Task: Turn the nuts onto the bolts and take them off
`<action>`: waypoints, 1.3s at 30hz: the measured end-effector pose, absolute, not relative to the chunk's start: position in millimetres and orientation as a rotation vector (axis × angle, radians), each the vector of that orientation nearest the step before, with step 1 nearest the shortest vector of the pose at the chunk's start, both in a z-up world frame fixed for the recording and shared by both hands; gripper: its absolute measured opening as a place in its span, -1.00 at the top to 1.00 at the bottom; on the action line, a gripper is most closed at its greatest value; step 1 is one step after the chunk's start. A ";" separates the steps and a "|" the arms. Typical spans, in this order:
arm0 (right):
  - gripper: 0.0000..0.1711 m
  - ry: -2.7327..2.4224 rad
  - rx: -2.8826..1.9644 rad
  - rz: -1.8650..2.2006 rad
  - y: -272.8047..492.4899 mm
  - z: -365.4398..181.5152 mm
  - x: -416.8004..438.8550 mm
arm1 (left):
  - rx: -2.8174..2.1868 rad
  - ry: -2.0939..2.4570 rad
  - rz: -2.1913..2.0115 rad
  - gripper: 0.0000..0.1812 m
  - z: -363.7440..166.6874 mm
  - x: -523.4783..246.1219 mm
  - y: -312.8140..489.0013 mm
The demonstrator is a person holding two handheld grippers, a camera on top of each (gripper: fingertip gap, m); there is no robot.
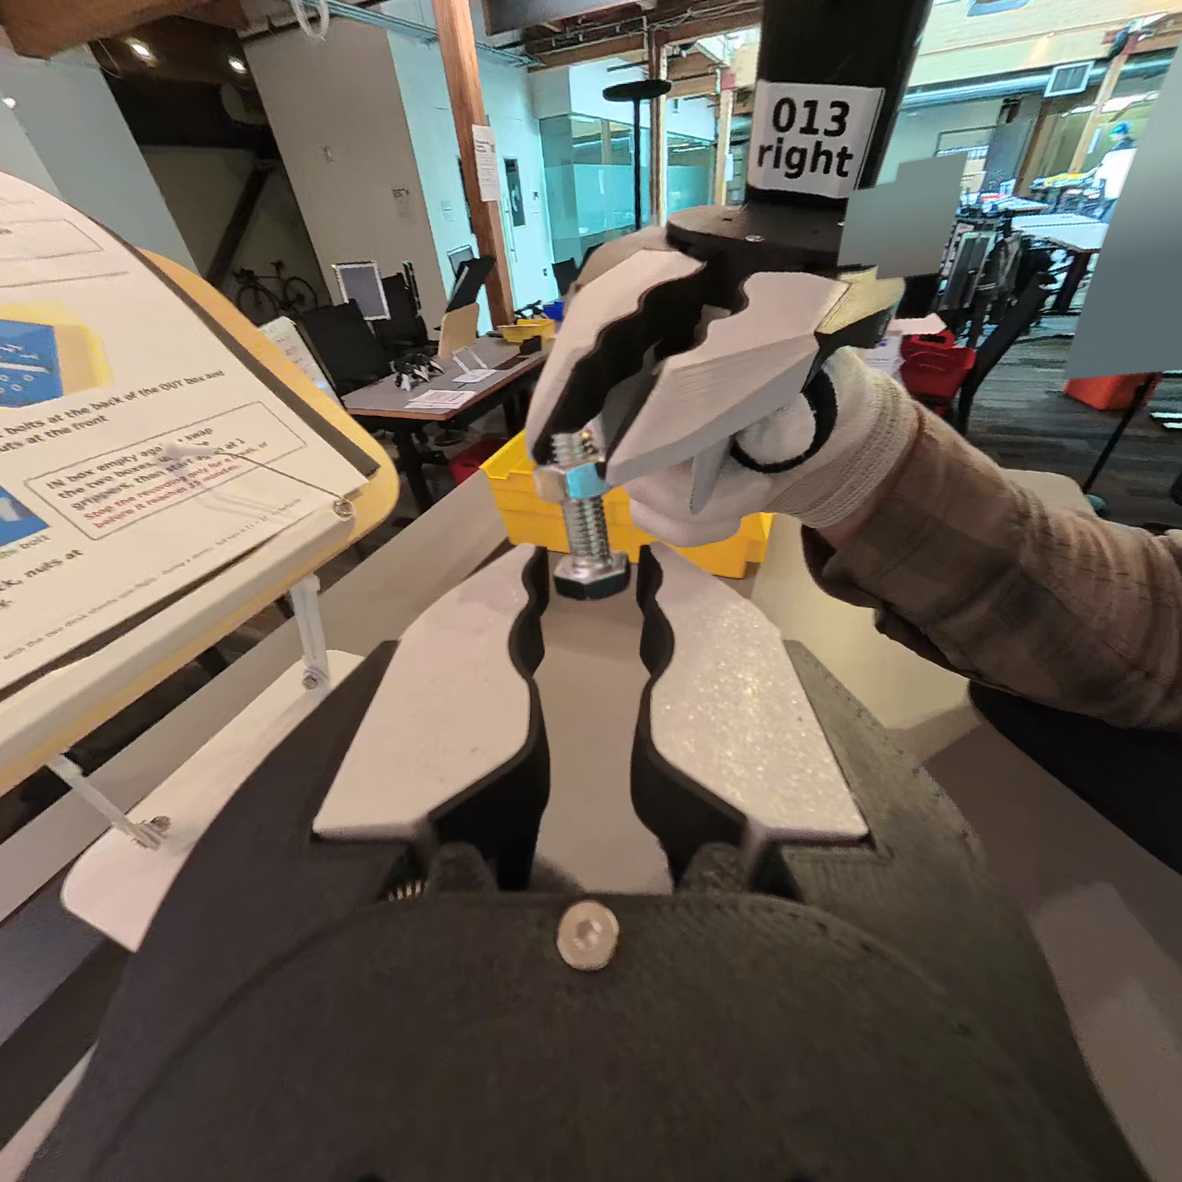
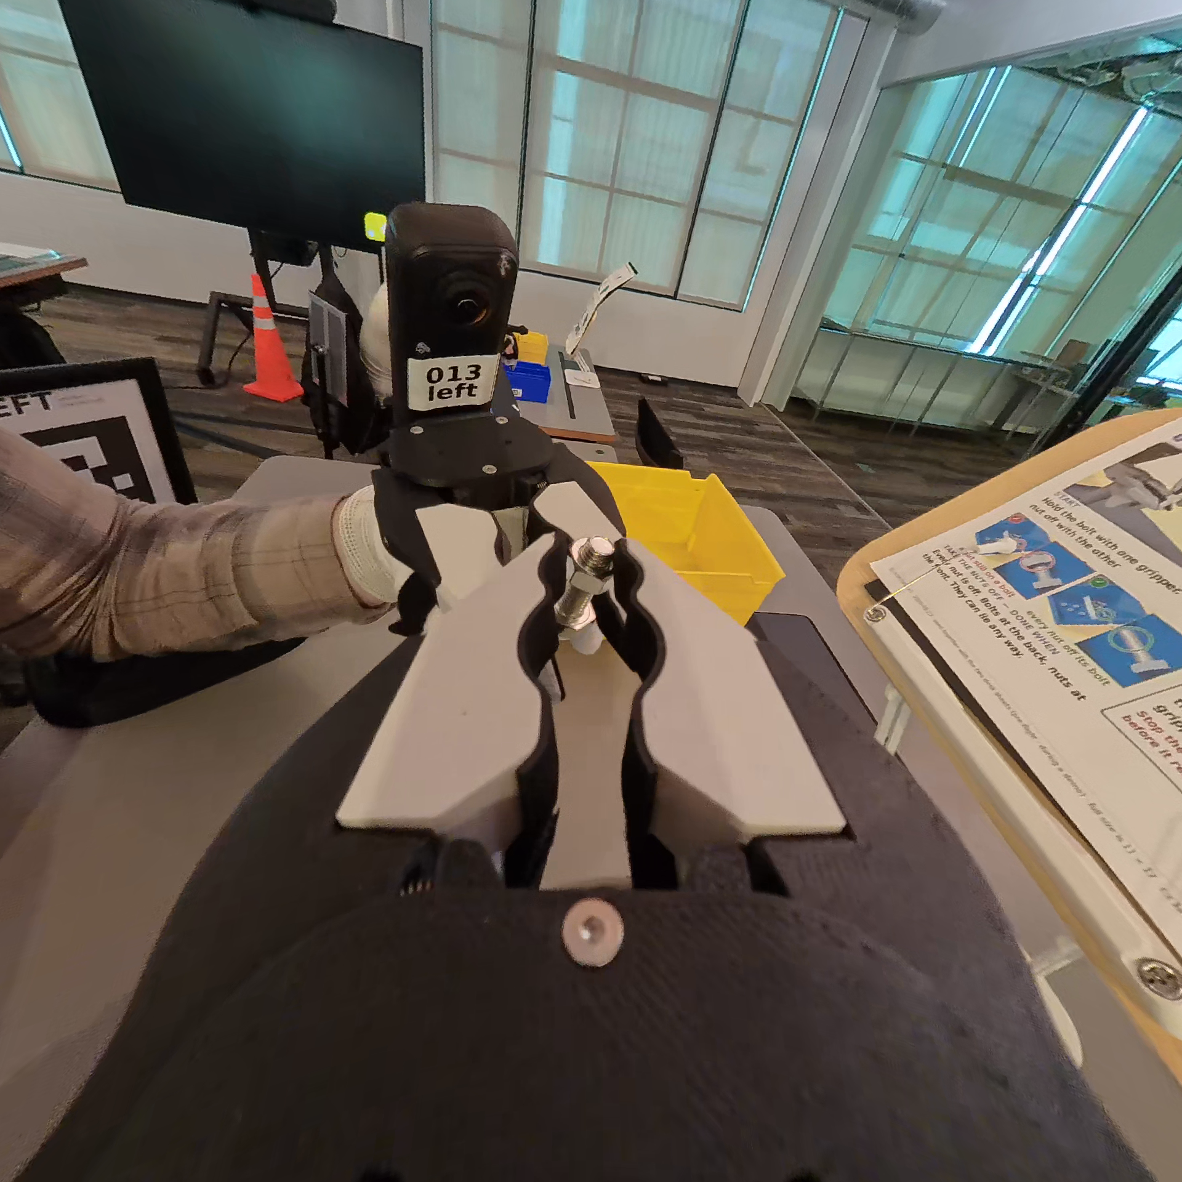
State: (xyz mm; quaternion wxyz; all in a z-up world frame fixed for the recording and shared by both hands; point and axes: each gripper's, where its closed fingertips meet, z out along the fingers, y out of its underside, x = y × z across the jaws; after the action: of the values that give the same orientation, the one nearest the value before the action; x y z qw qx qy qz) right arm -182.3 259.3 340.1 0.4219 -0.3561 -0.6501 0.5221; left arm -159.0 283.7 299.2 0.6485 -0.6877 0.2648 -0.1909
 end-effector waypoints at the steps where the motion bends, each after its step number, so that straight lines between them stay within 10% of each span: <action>1: 0.85 -1.630 -0.884 1.301 258.7 341.2 -181.2 | -1.572 0.613 -0.466 0.71 298.6 -157.0 281.2; 27: 0.85 -1.691 -0.782 1.367 240.8 342.1 -172.9 | -1.542 0.670 -0.674 0.83 300.4 -142.4 265.9; 31: 0.45 -1.614 -0.833 1.370 252.1 348.9 -176.4 | -1.547 0.612 -0.629 0.83 302.1 -151.8 273.1; 39: 0.53 -1.538 -0.889 1.455 266.0 348.6 -181.2 | -1.489 0.617 -0.622 0.83 311.2 -151.6 269.1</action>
State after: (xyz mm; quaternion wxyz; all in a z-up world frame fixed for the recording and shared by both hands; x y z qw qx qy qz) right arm -181.2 266.0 348.6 0.4103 -0.3533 -0.6107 0.5778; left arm -151.6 269.1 311.2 0.6493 -0.6554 0.2717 -0.2738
